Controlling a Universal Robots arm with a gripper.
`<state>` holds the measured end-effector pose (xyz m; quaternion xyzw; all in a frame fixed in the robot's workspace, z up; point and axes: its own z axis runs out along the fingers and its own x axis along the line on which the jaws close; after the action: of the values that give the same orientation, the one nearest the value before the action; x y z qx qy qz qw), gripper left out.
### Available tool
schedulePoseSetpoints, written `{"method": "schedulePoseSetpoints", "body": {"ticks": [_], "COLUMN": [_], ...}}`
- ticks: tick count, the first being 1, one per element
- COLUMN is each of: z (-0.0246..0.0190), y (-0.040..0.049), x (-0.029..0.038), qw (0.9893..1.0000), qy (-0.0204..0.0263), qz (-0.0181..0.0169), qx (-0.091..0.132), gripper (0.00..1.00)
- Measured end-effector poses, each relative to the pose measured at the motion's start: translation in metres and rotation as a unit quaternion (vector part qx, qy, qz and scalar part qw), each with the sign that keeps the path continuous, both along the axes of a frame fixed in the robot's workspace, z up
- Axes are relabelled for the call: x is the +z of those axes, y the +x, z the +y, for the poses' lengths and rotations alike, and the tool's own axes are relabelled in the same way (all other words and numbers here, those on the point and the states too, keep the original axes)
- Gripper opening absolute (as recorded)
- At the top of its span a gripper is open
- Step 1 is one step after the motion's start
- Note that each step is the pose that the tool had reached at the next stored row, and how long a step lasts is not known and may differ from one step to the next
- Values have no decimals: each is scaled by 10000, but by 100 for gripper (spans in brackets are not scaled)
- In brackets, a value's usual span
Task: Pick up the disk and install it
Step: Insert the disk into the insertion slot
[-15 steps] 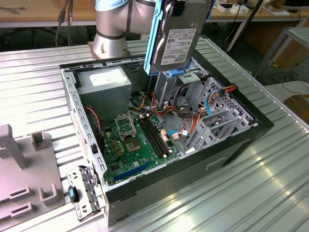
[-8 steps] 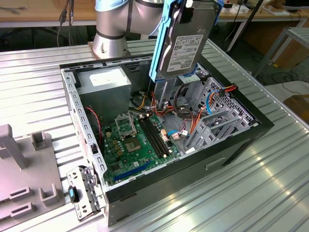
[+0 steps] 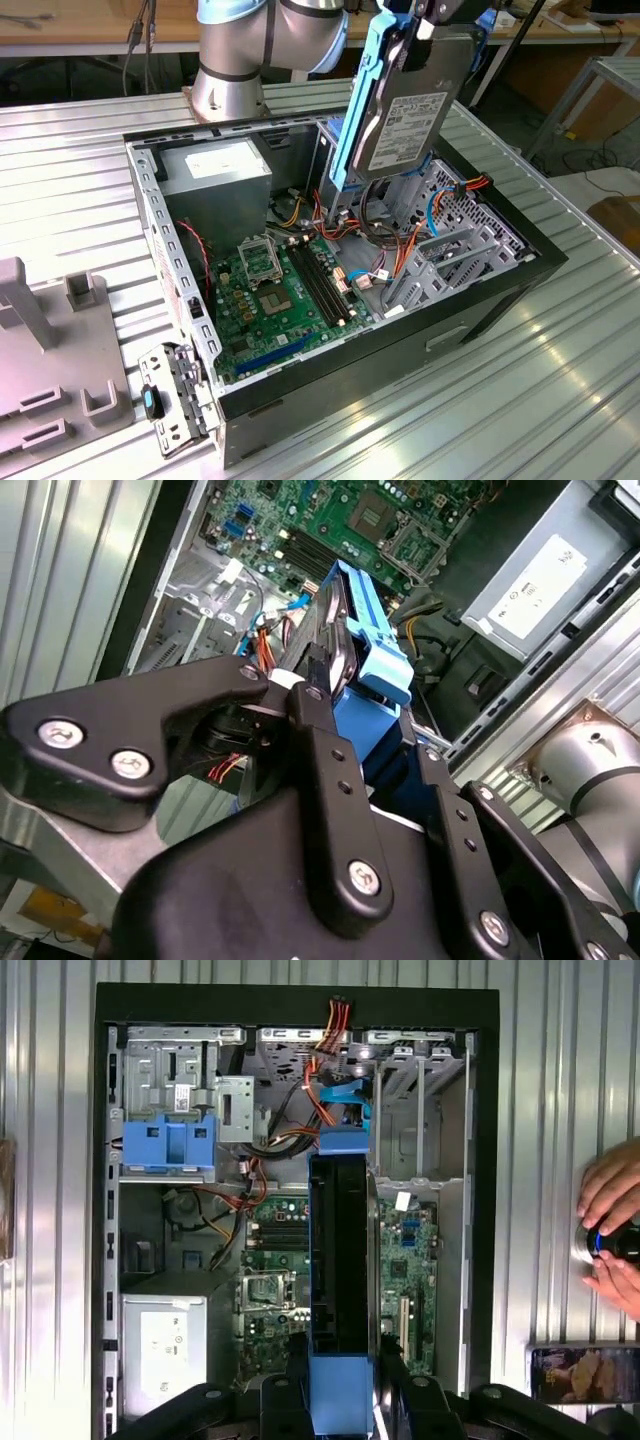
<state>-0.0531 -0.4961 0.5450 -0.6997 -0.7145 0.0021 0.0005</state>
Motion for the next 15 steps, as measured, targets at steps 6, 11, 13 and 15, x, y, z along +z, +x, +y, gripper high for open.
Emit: {"method": "schedulePoseSetpoints", "body": {"ticks": [6, 11, 13, 15], "z": [-190, -259, -271, -275], "y": [71, 162, 209, 260], "x": [-30, -56, -61, -68], "qw": [10000, 10000, 10000, 10000], "qy": [0, 1, 7, 39], "qz": [0, 0, 0, 0], "qx": [0, 0, 0, 1], "gripper": [37, 37, 37, 37]}}
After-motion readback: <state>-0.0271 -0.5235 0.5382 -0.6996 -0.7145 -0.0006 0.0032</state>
